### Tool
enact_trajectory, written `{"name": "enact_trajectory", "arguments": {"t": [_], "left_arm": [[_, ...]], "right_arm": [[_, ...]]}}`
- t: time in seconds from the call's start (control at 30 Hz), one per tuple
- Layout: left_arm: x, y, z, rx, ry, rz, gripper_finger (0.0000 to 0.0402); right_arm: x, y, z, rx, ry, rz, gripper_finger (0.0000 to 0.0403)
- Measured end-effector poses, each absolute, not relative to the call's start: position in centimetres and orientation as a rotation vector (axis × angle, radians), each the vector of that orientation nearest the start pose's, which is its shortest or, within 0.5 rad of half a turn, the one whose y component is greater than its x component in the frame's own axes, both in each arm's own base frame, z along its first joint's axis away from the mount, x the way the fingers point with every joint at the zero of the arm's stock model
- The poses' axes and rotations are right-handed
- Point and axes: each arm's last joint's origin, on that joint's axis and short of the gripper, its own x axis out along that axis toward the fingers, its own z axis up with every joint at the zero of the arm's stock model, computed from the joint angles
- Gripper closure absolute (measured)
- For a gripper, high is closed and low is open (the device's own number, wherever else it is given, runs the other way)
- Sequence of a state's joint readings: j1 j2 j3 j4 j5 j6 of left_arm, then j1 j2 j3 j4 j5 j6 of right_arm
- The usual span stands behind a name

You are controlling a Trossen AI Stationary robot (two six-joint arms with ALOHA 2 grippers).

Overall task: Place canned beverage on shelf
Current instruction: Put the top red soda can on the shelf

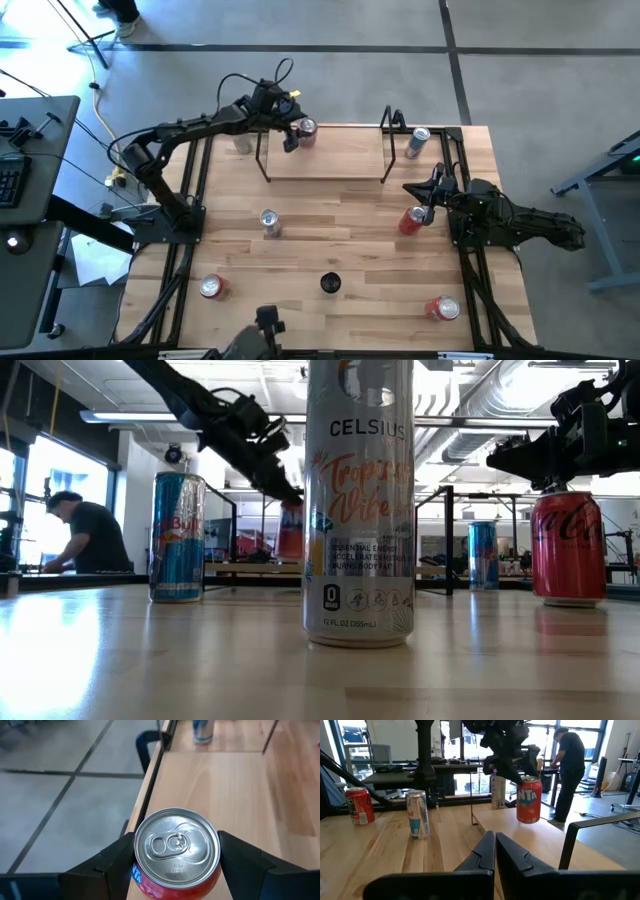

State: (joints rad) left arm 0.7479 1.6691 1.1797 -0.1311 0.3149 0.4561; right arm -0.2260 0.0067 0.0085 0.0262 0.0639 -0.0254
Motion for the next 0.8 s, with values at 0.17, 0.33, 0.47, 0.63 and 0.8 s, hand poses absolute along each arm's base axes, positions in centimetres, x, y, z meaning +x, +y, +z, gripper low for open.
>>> {"name": "enact_trajectory", "arguments": {"t": [0.17, 0.33, 0.47, 0.63, 0.8], "left_arm": [[26.8, 25.2, 24.6, 0.097, 0.638, 0.312, 0.0168], [26.3, 25.6, 24.6, 0.058, 0.639, 0.332, 0.0166], [26.2, 25.7, 24.5, 0.037, 0.639, 0.340, 0.0152], [26.2, 25.6, 24.5, 0.025, 0.642, 0.347, 0.0131], [26.2, 25.7, 24.5, 0.002, 0.650, 0.401, 0.0124]], "right_arm": [[9.5, -2.4, 16.8, -0.028, -0.025, -0.290, 0.0403], [9.5, -2.4, 16.8, -0.028, -0.025, -0.290, 0.0403], [9.5, -2.4, 16.8, -0.028, -0.024, -0.290, 0.0403], [9.5, -2.4, 16.8, -0.027, -0.024, -0.290, 0.0403], [9.5, -2.4, 16.8, -0.028, -0.025, -0.290, 0.0403]]}}
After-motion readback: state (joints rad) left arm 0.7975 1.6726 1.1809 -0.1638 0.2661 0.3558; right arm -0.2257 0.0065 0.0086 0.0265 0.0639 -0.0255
